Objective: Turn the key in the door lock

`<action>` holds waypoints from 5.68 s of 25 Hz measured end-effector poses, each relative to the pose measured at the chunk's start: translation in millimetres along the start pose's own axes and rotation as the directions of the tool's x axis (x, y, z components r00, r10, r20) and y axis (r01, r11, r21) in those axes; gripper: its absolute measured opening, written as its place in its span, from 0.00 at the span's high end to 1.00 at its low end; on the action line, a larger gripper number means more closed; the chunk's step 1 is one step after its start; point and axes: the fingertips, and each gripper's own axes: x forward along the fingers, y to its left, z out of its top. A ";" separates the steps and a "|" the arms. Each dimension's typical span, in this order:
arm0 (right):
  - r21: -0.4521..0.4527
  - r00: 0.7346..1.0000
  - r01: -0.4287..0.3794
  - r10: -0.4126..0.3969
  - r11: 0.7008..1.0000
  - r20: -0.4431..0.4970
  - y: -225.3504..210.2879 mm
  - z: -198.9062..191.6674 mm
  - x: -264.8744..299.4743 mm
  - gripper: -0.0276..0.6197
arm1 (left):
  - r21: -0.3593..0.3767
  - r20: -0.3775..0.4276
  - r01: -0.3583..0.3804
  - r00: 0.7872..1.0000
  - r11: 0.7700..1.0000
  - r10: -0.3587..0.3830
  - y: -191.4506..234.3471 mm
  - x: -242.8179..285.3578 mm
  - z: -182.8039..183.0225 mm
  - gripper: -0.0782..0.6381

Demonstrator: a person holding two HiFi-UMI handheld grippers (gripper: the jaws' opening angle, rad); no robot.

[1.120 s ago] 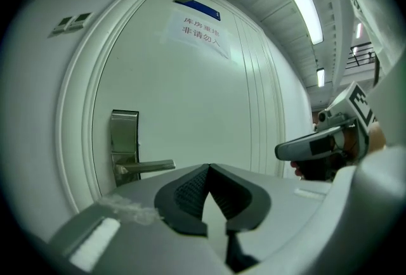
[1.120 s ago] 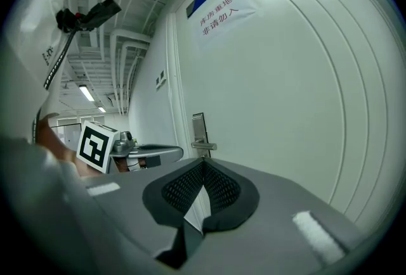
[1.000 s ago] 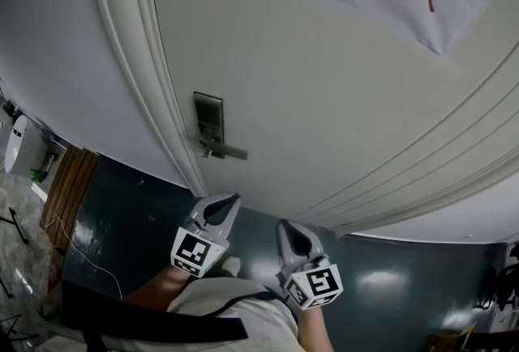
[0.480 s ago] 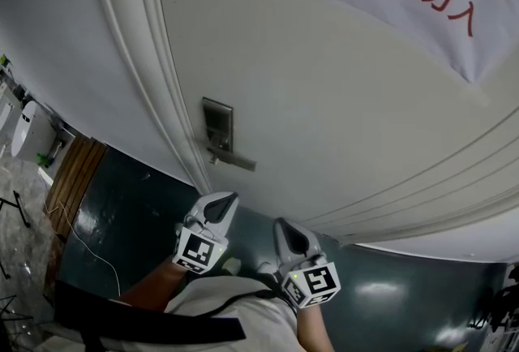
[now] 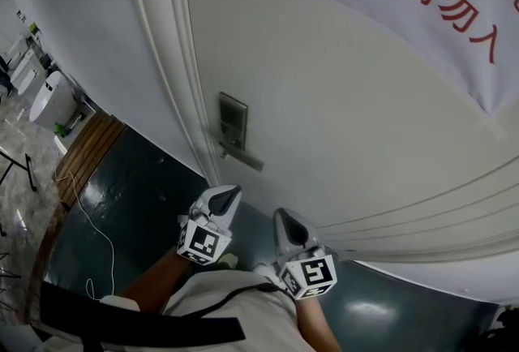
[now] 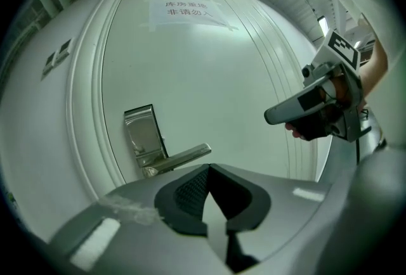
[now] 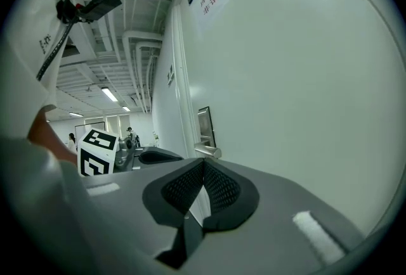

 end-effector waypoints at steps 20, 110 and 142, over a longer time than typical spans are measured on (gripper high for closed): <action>-0.074 0.989 -0.132 0.127 0.988 -0.070 10.7 -6.1 20.1 0.94 | 0.565 -0.149 -0.114 0.960 0.817 0.237 67.2 28.4 -68.4 0.67; -0.068 0.996 0.007 -0.013 0.998 -0.086 -9.0 -19.4 4.5 0.94 | -0.372 -0.154 -0.225 0.972 0.900 0.180 98.8 76.8 -81.8 0.84; -0.063 0.994 0.076 -0.080 0.995 -0.077 0.5 -24.7 -11.4 0.94 | -0.931 0.296 0.311 0.949 -0.189 0.105 100.9 76.7 -88.4 0.83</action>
